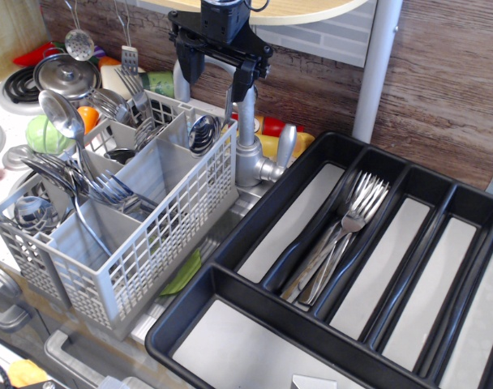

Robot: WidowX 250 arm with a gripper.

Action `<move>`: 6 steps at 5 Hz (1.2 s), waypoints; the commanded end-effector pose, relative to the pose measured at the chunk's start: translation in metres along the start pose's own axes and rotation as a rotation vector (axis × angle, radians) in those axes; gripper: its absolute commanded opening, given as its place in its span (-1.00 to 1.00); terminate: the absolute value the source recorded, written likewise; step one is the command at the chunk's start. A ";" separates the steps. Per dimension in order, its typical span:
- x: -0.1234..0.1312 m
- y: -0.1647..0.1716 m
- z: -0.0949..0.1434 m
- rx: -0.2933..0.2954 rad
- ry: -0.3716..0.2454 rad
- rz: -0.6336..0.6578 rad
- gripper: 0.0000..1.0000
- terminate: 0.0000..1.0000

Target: Put fork from basket to tray

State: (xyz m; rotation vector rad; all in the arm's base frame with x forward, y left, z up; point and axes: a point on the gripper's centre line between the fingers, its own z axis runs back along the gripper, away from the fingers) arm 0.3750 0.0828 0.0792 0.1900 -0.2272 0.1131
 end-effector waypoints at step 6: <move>0.024 0.006 -0.043 0.029 -0.181 0.006 -1.00 -1.00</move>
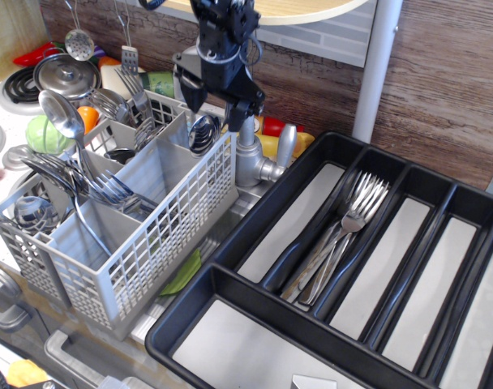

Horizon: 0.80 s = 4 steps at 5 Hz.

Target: Put fork from basket to tray

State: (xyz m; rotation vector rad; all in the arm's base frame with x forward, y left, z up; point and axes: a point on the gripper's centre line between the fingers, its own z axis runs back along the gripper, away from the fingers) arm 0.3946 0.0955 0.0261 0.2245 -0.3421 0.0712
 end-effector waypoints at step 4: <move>0.023 0.004 0.098 0.169 -0.087 0.192 -1.00 -1.00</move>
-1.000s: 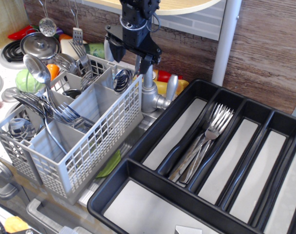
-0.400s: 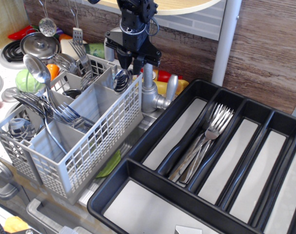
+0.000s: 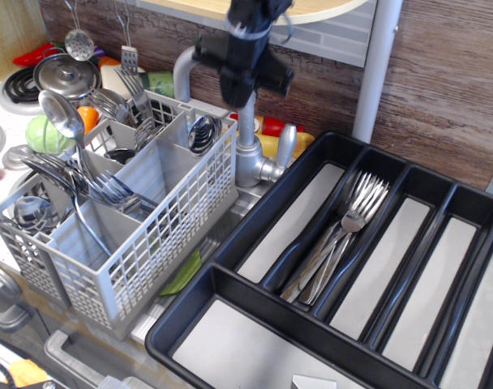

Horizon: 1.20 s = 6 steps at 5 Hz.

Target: Put fork from basket to tray

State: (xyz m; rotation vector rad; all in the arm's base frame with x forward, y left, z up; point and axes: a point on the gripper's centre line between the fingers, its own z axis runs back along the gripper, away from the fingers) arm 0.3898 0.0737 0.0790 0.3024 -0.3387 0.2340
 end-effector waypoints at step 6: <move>0.032 -0.095 0.144 0.015 0.146 0.541 -1.00 -1.00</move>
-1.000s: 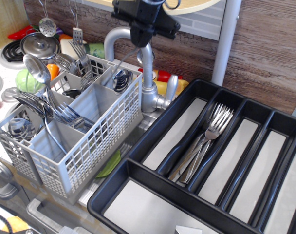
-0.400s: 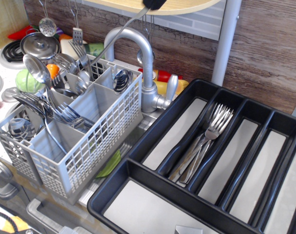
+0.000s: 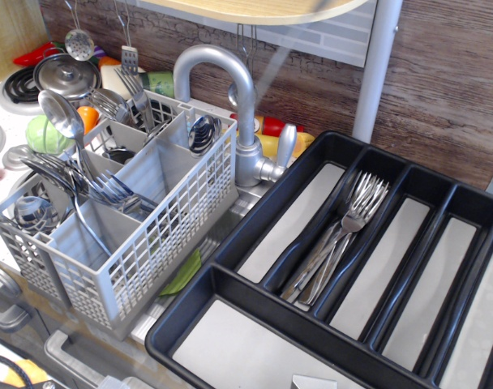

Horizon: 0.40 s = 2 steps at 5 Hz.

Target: Put fork from basket to tray

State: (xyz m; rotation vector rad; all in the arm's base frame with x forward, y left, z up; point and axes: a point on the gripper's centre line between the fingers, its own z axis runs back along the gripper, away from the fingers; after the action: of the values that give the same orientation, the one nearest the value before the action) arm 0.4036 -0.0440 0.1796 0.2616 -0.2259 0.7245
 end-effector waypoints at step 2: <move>-0.039 -0.011 -0.017 -0.072 0.001 0.096 -1.00 -1.00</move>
State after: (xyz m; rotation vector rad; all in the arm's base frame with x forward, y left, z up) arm 0.3776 -0.0709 0.0899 0.1656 -0.1803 0.7727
